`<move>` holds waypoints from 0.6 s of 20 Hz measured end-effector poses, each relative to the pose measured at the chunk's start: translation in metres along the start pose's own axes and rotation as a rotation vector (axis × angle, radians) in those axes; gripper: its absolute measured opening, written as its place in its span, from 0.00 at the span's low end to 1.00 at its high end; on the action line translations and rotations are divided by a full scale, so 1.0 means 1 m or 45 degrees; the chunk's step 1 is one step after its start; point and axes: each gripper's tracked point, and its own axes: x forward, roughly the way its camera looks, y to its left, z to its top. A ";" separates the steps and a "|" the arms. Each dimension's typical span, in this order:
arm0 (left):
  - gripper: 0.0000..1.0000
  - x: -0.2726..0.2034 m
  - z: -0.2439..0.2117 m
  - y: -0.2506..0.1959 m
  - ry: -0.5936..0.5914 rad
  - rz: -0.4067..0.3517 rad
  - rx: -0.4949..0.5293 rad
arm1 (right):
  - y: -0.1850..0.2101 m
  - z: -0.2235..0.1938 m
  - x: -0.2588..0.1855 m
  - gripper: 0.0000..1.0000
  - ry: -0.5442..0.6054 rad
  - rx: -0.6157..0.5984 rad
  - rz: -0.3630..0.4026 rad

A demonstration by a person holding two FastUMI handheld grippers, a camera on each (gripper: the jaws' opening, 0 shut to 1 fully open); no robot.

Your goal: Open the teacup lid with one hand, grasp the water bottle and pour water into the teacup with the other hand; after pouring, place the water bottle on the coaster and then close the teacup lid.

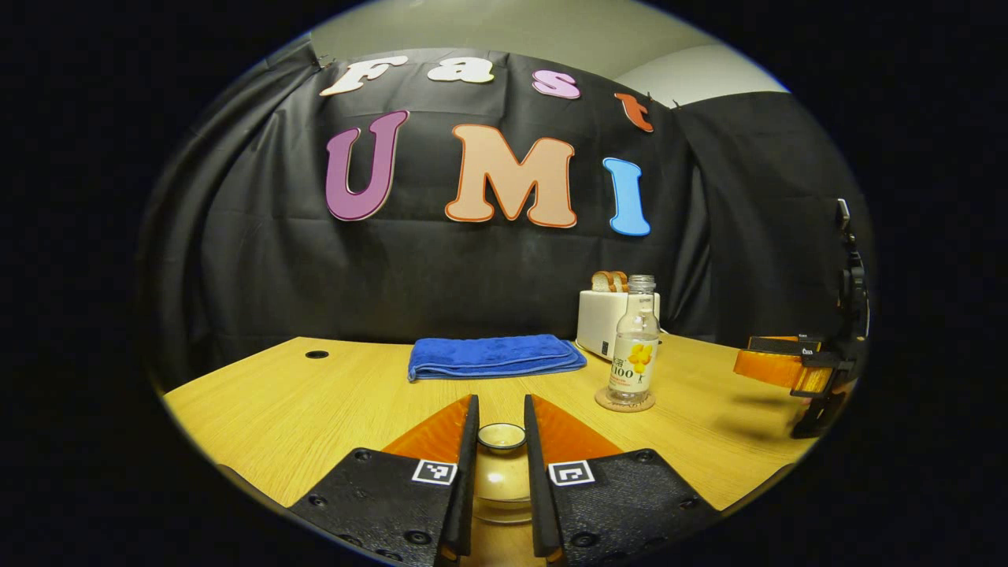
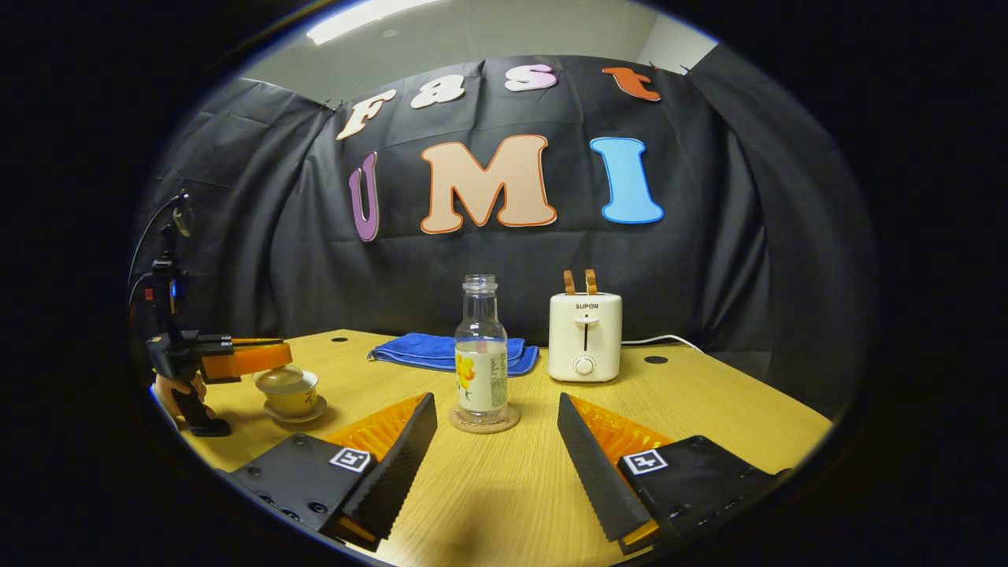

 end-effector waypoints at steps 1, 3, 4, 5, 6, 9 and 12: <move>0.28 0.001 -0.002 -0.001 0.005 -0.006 0.002 | 0.001 -0.001 0.000 0.99 -0.001 0.003 0.002; 0.28 0.003 -0.003 -0.003 0.017 -0.013 0.003 | 0.001 0.001 0.000 0.99 -0.012 0.017 0.004; 0.28 0.005 -0.003 -0.004 0.024 -0.016 0.004 | 0.002 0.002 0.000 0.99 -0.014 0.018 0.003; 0.28 0.006 -0.005 -0.004 0.033 -0.018 0.007 | 0.001 0.003 0.000 0.99 -0.017 0.016 0.000; 0.28 0.007 -0.006 -0.005 0.039 -0.021 0.010 | 0.001 0.003 -0.001 0.99 -0.021 0.013 -0.001; 0.28 0.008 -0.007 -0.005 0.054 -0.020 0.015 | 0.004 0.004 -0.001 0.99 -0.034 0.006 0.005; 0.28 0.008 -0.009 -0.004 0.066 -0.008 0.015 | 0.003 0.005 -0.002 0.99 -0.037 0.007 0.004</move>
